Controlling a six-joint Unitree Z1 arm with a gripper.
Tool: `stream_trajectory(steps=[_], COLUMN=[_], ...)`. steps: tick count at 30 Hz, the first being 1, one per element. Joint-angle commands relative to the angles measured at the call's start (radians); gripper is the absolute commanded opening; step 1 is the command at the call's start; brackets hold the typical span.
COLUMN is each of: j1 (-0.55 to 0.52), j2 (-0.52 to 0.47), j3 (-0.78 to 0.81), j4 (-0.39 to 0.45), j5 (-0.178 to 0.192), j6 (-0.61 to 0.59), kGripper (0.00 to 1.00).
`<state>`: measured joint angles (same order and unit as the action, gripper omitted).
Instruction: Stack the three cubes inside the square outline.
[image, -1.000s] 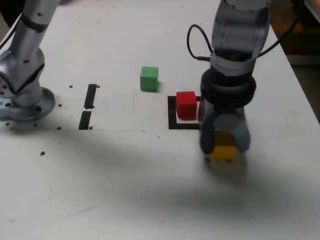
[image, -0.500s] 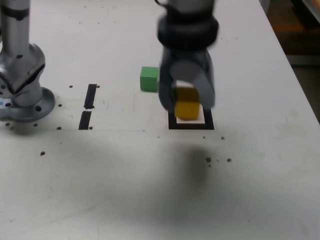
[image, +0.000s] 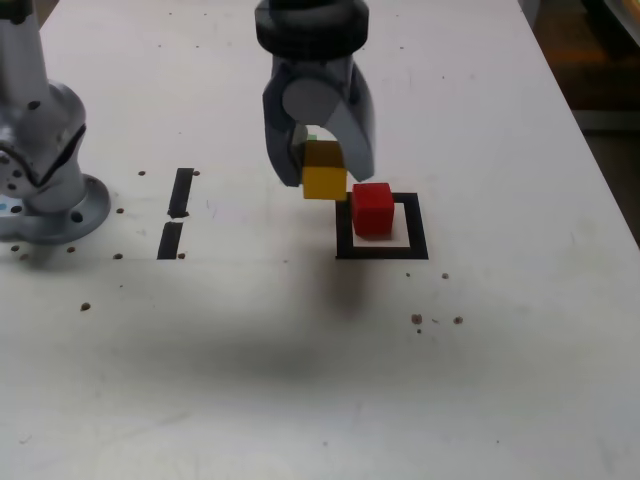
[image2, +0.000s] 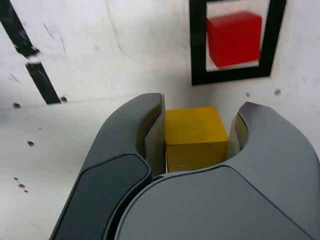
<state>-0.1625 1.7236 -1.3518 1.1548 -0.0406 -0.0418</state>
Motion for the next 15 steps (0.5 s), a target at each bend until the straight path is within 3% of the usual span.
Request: stream_trajectory(steps=[1, 9, 15], j1=[0.012, 0.053, 0.073], j2=[0.014, 0.070, 0.109], j3=[0.003, -0.032, -0.066], j4=[-0.019, -0.052, -0.067], j5=[-0.004, -0.011, 0.007], j6=[0.018, 0.065, 0.081], kGripper=[0.10, 0.10, 0.11])
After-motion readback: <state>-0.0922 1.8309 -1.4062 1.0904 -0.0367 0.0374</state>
